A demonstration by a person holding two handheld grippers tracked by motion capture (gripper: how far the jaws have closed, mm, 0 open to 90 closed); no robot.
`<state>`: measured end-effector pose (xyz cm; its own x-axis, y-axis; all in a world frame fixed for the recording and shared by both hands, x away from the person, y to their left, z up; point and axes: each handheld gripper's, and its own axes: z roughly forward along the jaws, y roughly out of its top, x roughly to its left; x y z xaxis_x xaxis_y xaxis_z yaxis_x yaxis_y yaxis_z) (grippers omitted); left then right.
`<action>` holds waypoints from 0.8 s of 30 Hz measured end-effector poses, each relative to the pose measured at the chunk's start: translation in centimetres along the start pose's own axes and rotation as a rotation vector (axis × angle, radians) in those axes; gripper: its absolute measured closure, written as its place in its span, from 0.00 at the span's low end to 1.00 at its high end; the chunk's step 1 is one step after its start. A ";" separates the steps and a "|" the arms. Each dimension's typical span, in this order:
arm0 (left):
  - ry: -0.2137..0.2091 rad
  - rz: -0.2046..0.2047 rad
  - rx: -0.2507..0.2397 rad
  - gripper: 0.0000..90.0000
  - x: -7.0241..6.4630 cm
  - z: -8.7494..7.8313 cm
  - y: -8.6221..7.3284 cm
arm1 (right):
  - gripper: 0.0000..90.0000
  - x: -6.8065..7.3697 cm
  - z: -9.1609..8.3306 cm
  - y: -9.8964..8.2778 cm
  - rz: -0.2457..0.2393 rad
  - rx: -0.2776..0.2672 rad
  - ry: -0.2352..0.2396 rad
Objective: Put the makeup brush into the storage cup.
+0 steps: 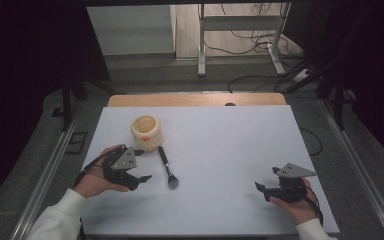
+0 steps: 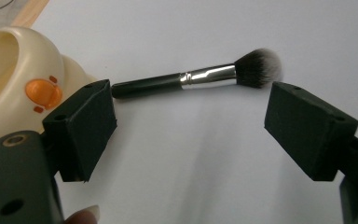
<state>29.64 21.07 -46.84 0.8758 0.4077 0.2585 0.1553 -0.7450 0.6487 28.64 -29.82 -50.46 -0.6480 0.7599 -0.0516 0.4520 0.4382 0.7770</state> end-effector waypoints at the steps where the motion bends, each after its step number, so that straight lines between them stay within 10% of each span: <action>1: 0.000 0.003 0.002 0.19 0.1 0.1 0.1 | 0.17 0.0 0.0 0.0 0.000 0.000 -0.001; 24: -0.078 0.185 -0.021 0.09 1.0 1.0 2.1 | 0.17 0.0 0.0 0.0 -0.001 -0.001 -0.002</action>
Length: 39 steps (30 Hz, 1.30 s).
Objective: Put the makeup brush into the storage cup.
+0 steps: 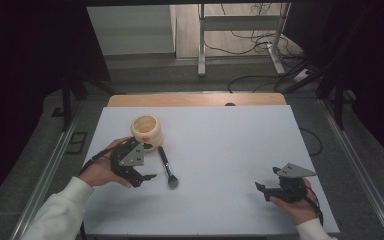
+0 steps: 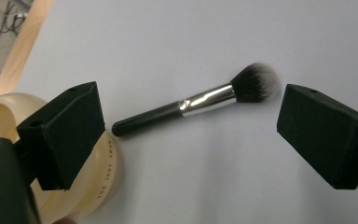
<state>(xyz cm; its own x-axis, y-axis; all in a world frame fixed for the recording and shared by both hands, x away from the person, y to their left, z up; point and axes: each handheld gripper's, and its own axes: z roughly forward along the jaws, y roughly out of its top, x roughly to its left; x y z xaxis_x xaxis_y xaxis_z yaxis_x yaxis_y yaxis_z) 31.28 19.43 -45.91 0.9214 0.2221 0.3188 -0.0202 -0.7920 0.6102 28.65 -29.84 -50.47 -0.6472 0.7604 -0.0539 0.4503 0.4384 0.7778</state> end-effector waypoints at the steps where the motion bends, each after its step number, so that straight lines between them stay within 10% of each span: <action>1: -0.008 0.007 -0.001 0.09 0.0 0.0 0.1 | 0.17 0.0 0.0 0.0 0.000 0.000 0.000; 24: -0.067 0.236 0.077 0.10 0.5 1.7 1.2 | 0.17 0.0 0.0 0.0 -0.001 0.000 0.002; 39: -0.092 0.299 0.104 0.08 1.1 2.7 1.4 | 0.17 0.0 0.0 0.0 -0.001 -0.002 0.002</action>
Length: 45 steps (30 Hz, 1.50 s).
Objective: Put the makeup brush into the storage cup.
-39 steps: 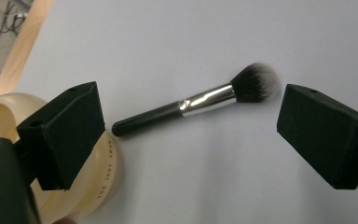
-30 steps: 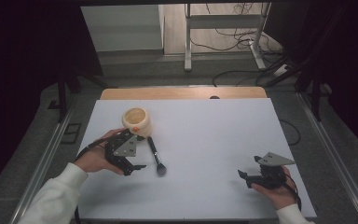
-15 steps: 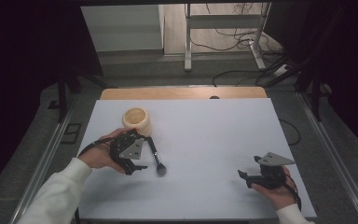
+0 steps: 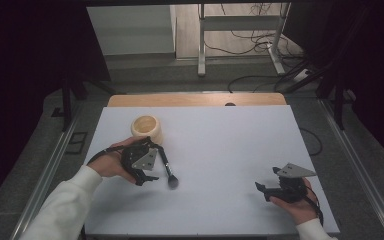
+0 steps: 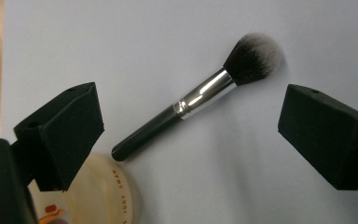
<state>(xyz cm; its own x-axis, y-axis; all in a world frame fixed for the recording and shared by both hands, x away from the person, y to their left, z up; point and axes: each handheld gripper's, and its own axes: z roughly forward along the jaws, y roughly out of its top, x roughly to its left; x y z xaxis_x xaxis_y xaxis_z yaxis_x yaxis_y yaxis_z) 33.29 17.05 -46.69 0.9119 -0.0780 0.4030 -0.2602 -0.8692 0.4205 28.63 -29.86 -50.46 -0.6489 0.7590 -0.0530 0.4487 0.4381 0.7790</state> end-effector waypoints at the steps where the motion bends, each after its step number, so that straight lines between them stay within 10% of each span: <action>1: -0.006 0.003 0.002 0.08 0.0 0.1 0.0 | 0.17 0.0 0.0 0.0 0.000 0.000 0.000; 45: -0.097 0.178 0.082 0.14 1.7 4.0 1.7 | 0.17 -0.1 0.0 -0.1 0.005 -0.003 0.000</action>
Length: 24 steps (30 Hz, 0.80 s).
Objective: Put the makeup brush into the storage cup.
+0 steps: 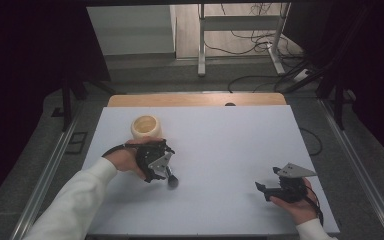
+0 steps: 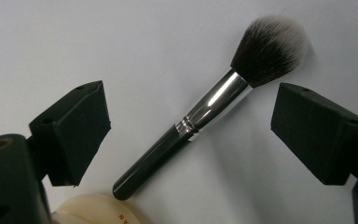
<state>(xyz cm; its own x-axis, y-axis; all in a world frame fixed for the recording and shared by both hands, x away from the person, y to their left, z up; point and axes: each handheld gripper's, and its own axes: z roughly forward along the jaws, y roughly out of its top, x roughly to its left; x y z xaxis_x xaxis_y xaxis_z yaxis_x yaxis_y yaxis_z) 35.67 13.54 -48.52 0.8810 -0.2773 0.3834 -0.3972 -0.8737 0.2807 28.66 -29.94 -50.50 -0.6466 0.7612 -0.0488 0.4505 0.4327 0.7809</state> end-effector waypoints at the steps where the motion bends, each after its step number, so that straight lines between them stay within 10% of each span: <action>1: 0.000 0.000 0.000 0.14 0.0 0.0 0.0 | 0.17 0.0 0.0 0.0 0.000 0.000 0.000; 24: -0.077 0.034 0.042 0.21 0.4 2.0 0.1 | 0.17 0.0 0.0 -0.1 0.000 0.003 -0.001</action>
<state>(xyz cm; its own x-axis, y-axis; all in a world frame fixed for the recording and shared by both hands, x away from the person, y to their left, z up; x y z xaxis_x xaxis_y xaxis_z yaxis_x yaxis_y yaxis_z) 36.49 12.52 -50.09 0.8848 -0.3358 0.3232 -0.4179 -0.8786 0.2312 28.69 -29.97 -50.56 -0.6464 0.7614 -0.0492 0.4522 0.4342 0.7791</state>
